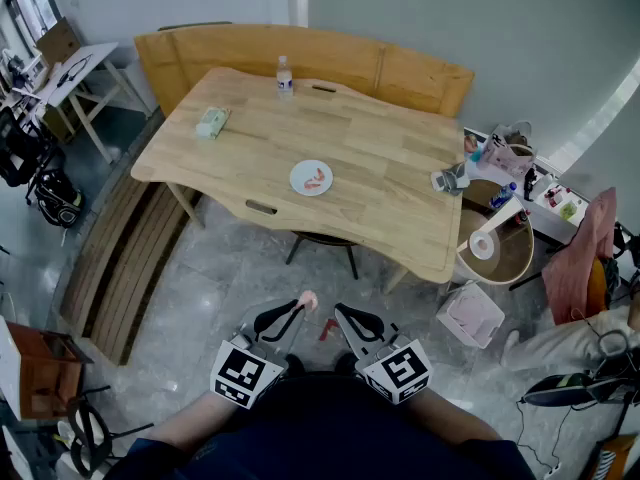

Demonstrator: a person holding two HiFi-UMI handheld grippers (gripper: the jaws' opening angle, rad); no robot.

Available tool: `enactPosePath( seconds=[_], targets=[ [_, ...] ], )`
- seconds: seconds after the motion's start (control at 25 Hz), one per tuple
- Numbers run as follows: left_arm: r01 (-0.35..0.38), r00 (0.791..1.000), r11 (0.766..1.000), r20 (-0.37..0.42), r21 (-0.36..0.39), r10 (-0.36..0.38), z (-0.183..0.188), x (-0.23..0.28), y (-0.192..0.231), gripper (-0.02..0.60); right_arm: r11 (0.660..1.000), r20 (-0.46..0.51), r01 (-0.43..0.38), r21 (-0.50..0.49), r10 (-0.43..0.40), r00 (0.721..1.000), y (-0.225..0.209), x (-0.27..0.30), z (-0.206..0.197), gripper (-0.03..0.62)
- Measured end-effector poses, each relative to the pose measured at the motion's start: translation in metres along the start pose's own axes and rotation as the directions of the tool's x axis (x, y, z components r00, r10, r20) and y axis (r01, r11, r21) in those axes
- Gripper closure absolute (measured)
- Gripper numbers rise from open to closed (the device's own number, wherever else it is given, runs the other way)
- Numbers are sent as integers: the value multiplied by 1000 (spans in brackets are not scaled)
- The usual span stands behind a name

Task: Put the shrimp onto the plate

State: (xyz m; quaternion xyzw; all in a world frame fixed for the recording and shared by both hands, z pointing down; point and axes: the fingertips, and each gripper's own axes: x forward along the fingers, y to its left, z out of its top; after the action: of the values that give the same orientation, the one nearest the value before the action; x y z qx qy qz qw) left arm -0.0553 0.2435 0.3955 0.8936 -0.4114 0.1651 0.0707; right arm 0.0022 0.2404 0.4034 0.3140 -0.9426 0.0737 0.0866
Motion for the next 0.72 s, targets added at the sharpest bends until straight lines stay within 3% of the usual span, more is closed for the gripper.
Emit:
enactPosePath(
  seconds=[0.72],
  targets=[
    [-35,999,999,-19,-22,35,0,15,-2,537,998,34,-57,24,56,998,-12,-2,2,585]
  ],
)
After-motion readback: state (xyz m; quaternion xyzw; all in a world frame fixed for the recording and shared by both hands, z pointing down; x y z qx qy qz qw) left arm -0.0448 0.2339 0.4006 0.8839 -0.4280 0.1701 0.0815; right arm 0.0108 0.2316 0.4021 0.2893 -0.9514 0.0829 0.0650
